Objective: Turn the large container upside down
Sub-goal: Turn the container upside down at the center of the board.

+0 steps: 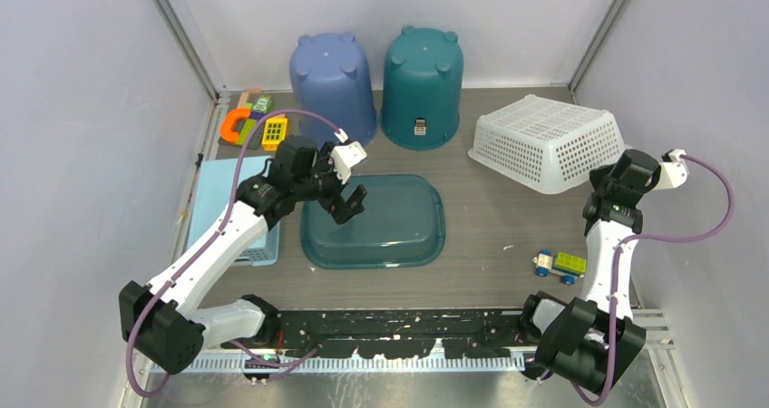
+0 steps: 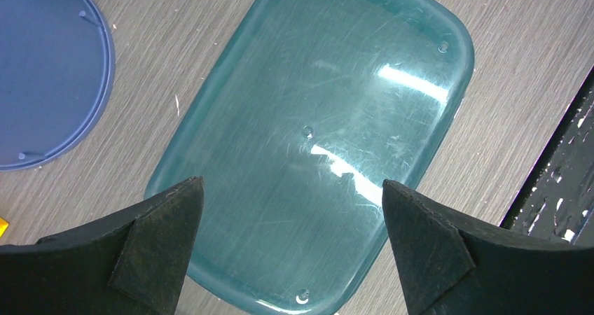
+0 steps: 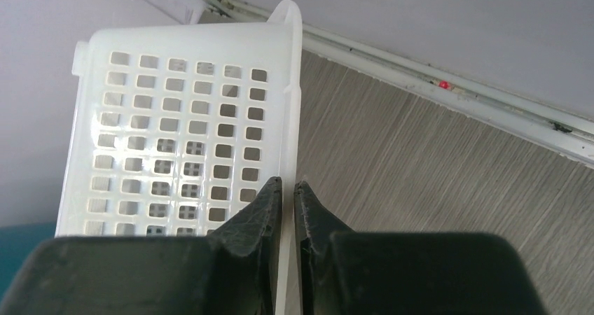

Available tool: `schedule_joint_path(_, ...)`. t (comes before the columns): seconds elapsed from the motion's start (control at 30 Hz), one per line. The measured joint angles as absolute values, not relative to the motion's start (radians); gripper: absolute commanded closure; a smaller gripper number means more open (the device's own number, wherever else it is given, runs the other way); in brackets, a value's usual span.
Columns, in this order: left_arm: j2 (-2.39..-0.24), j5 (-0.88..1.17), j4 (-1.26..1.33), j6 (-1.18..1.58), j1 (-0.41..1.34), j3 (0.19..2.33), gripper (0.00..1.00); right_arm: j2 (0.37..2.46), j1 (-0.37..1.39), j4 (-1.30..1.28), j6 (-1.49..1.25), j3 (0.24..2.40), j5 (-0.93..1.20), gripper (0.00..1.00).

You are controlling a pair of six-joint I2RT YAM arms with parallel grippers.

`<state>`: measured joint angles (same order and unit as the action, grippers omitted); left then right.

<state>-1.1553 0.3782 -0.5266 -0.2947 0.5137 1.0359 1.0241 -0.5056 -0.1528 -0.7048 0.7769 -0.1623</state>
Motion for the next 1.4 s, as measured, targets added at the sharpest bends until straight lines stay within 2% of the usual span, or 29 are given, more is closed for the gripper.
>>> schedule_joint_path(0.97, -1.156, 0.377, -0.524, -0.295, 0.514, 1.035, 0.0, 0.973, -0.506, -0.27, -0.619, 0.77, -0.046, 0.8)
schedule_joint_path(1.27, -1.156, 0.377, -0.524, -0.295, 0.514, 1.035, 0.0, 0.973, -0.505, -0.27, -0.492, 0.773, 0.081, 0.62)
schedule_joint_path(1.4, -1.156, 0.377, -0.524, -0.295, 0.514, 1.035, 0.0, 0.976, -0.494, -0.271, -0.373, 0.802, 0.169, 0.48)
